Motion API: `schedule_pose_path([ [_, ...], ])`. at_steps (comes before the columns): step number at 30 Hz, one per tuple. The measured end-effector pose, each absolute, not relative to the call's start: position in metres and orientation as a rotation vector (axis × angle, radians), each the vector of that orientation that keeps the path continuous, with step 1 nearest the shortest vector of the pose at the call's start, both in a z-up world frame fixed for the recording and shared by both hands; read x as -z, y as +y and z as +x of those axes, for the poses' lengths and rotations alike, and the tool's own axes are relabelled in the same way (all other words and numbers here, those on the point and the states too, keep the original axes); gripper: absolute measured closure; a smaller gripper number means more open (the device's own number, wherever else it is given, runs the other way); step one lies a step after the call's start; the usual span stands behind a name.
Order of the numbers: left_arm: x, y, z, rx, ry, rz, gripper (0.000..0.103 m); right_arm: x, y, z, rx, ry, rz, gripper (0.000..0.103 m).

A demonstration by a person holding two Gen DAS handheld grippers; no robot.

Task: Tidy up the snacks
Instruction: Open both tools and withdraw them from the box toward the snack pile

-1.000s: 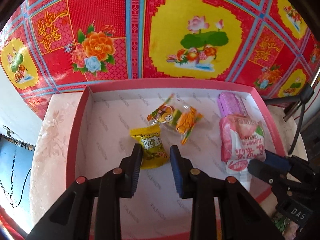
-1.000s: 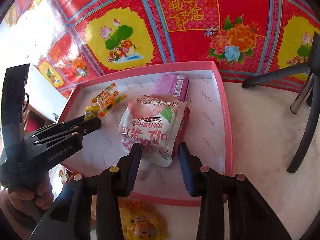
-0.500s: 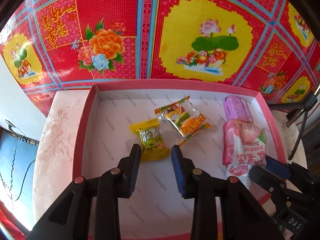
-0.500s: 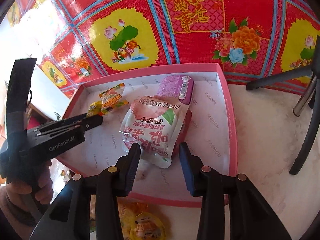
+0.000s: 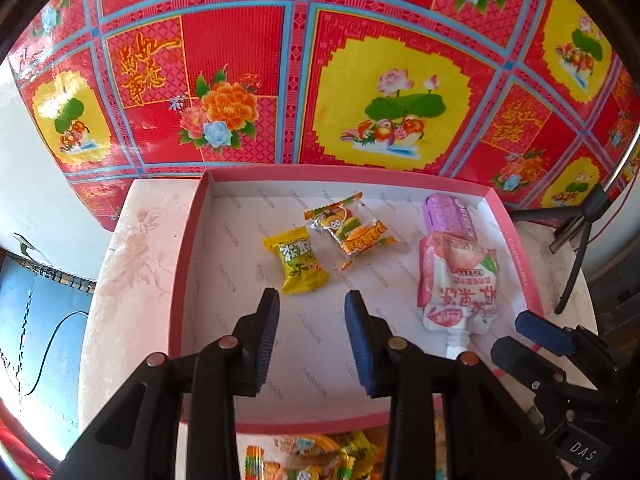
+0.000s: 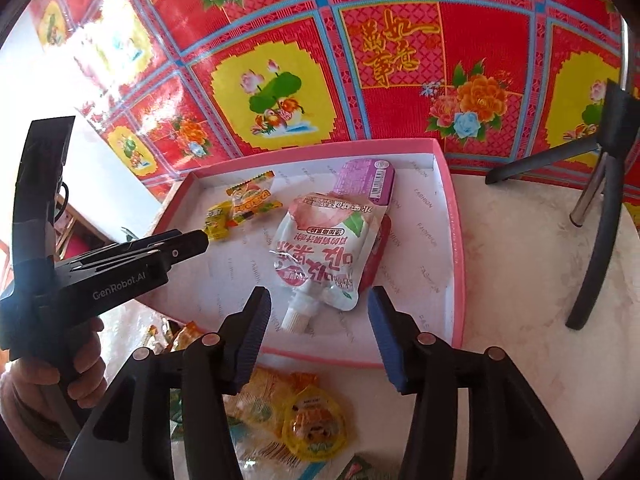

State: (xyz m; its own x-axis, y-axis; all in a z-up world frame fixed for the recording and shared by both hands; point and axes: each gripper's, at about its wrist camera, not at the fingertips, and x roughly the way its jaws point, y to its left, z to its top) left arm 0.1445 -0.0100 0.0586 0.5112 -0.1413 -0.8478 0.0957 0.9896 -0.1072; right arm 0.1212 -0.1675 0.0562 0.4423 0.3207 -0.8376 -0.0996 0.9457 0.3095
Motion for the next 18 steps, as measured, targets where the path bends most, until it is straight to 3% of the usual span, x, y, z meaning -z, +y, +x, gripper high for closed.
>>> schedule_pose_path([
  [18,-0.088,-0.005,0.084,0.168,1.029,-0.065,0.068,-0.077,-0.18,0.089,-0.219,1.058,0.284,0.051],
])
